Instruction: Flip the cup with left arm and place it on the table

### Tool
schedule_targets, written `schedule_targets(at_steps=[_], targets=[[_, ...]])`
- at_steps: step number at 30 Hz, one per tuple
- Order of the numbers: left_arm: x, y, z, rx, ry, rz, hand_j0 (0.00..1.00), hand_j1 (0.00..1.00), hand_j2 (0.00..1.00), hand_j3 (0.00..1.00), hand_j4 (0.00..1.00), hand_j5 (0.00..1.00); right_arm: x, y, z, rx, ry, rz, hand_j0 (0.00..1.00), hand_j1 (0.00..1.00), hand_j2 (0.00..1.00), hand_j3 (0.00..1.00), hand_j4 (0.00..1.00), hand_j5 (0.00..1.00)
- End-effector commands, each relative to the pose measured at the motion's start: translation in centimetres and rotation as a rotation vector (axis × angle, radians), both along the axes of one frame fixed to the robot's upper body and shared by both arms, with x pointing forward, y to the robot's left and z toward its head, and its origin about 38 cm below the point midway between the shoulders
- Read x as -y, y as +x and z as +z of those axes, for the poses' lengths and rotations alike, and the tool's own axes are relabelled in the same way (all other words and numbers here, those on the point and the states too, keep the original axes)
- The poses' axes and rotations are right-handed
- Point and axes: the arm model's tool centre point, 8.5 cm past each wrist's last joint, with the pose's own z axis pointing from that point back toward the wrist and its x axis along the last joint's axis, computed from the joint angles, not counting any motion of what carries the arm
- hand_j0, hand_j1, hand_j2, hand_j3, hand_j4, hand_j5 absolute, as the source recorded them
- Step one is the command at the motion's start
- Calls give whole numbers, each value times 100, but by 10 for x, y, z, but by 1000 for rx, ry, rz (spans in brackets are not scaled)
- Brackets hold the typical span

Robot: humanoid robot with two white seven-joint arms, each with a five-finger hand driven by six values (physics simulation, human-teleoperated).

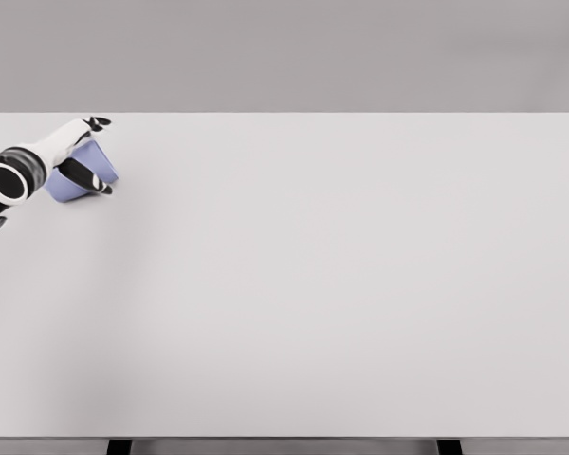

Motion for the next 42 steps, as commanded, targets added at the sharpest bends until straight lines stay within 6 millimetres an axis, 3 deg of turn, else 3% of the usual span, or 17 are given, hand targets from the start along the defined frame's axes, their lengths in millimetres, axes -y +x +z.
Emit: schedule_targets(at_steps=[1,12,19,29,30,32,33,38,42], targets=[[-3,1,2,10,10,6,100,100,100,100,100,100,0,0,0,0,1,0,100,100,100,100,100,100],[-16,9,-16,-11,62,62,100,100,100,100,100,100,0,1,0,2,0,0,100,100,100,100,100,100],[-2,11,-24,-14,69,40,100,100,100,100,100,100,0,0,0,0,0,0,100,100,100,100,100,100],[-7,15,-35,-31,96,70,99,99,99,99,99,99,0,0,0,0,0,0,100,100,100,100,100,100],[-8,15,-35,-31,96,72,96,96,96,96,96,96,0,0,0,0,0,0,100,100,100,100,100,100],[-4,15,-36,-32,85,66,72,72,72,72,72,72,0,0,0,0,1,0,100,100,100,100,100,100],[-2,16,-35,-32,76,64,67,67,67,67,67,67,0,0,0,0,0,0,100,100,100,100,100,100],[-1,16,-34,-30,66,65,55,55,55,55,55,55,0,0,0,0,0,0,100,100,100,100,100,100],[-3,16,-30,-23,11,42,54,54,54,54,54,54,0,0,0,0,0,0,100,100,100,100,100,100]])
